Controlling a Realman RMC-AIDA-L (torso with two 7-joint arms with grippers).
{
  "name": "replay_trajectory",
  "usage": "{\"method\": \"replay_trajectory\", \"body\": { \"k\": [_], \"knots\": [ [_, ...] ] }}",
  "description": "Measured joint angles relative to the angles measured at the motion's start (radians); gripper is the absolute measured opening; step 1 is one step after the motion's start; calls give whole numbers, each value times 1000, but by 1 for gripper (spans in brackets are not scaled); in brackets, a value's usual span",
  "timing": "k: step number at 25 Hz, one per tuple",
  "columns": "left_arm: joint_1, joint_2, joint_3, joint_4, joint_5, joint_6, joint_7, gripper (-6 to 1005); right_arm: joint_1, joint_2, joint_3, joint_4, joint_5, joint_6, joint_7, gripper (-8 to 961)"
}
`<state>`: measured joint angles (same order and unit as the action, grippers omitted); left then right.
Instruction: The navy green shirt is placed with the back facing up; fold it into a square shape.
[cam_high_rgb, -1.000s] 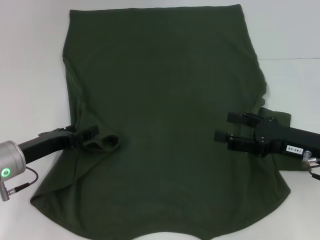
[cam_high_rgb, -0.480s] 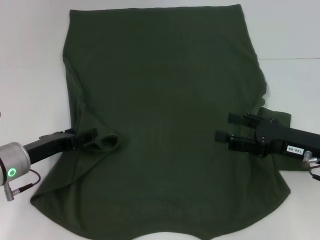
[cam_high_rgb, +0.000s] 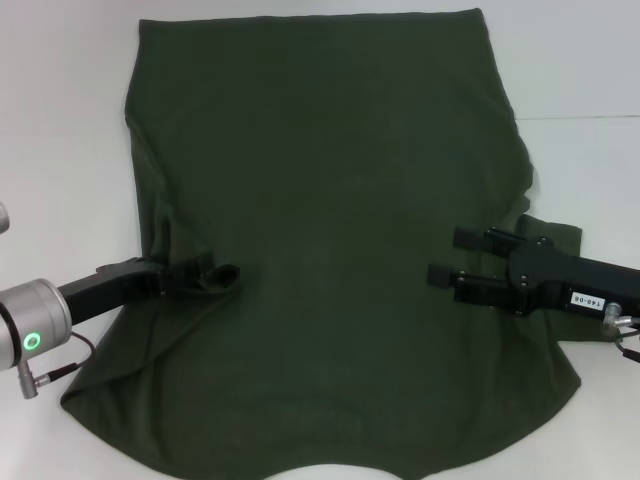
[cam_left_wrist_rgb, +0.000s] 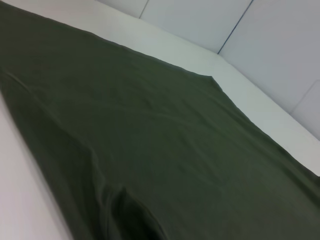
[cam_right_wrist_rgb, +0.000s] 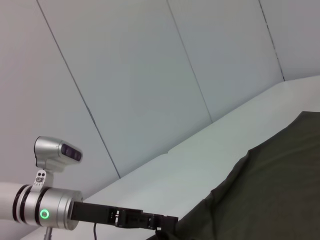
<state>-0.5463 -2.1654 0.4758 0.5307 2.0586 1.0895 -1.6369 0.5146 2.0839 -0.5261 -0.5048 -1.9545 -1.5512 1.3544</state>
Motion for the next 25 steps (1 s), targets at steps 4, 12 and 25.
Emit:
{"method": "replay_trajectory", "body": {
  "k": [4,12,25],
  "knots": [
    [-2,0,17,0,1,-3,-3,860,-4,0,0,0,1,-6,0,824],
    [16,-1,16,21,-1,-2,-5,859,-7,1,0,0,1,-7,0,821],
    [-7,-1,58,11,-1,-33,-5,860,-2,1,0,0,2,-1,0,818]
  ]
}}
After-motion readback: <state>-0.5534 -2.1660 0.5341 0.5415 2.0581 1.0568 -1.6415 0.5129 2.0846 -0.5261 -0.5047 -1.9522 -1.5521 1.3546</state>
